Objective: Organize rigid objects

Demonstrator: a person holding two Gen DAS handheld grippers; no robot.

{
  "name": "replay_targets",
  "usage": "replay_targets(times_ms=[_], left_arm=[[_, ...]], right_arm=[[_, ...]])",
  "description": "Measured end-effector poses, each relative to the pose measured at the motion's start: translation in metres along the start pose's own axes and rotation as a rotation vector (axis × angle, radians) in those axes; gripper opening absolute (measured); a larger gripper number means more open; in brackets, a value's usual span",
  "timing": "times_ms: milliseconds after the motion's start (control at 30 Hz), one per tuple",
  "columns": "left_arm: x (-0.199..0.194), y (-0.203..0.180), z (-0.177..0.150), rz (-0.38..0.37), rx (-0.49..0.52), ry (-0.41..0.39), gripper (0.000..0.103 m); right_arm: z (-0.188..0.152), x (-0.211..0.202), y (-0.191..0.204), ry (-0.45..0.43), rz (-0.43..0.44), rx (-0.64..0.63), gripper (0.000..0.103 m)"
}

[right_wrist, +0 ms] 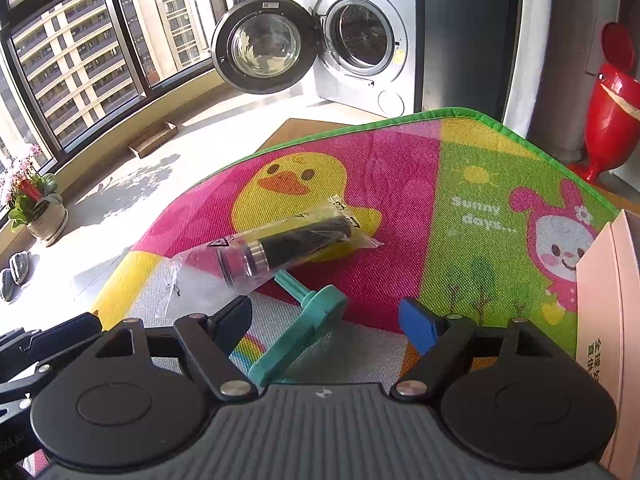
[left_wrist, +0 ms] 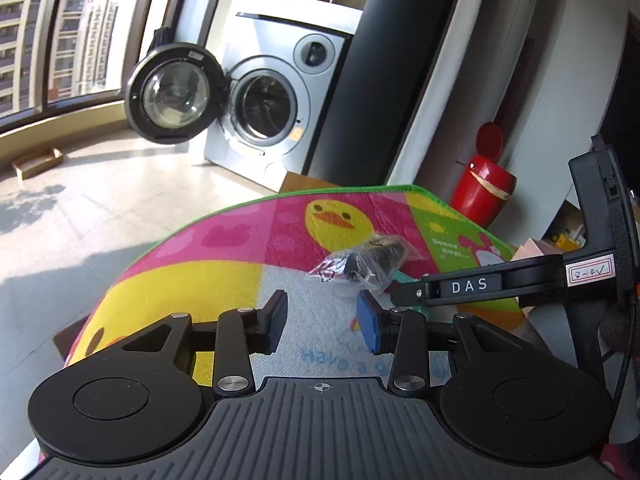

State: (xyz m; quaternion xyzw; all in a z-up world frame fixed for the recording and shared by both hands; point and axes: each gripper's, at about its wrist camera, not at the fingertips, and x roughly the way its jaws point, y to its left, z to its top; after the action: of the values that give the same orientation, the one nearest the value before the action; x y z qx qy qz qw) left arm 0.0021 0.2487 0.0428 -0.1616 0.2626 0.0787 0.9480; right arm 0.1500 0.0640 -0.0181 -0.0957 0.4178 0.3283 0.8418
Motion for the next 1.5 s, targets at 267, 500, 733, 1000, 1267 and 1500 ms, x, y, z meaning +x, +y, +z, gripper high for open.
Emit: replay_targets(times_ms=[267, 500, 733, 1000, 1267, 1500], left_arm=[[0.066, -0.044, 0.038, -0.061, 0.166, 0.028, 0.042], [0.122, -0.07, 0.032, 0.043, 0.29, 0.129, 0.042], [0.108, -0.076, 0.021, -0.012, 0.329, 0.17, 0.027], [0.05, -0.085, -0.02, -0.147, 0.366, 0.227, 0.026], [0.014, -0.084, -0.049, -0.194, 0.288, 0.274, 0.032], [0.009, -0.075, -0.055, -0.222, 0.215, 0.238, 0.031]], right_arm=[[-0.053, -0.045, 0.017, 0.002, 0.02, -0.192, 0.016], [-0.109, -0.094, 0.014, -0.019, 0.039, -0.284, 0.015], [-0.141, -0.131, -0.014, -0.094, 0.02, -0.241, 0.039], [-0.161, -0.156, -0.059, -0.142, -0.06, -0.123, 0.076], [-0.179, -0.14, -0.053, -0.111, -0.027, -0.086, 0.085], [-0.175, -0.129, -0.032, -0.129, -0.019, -0.112, 0.09]])
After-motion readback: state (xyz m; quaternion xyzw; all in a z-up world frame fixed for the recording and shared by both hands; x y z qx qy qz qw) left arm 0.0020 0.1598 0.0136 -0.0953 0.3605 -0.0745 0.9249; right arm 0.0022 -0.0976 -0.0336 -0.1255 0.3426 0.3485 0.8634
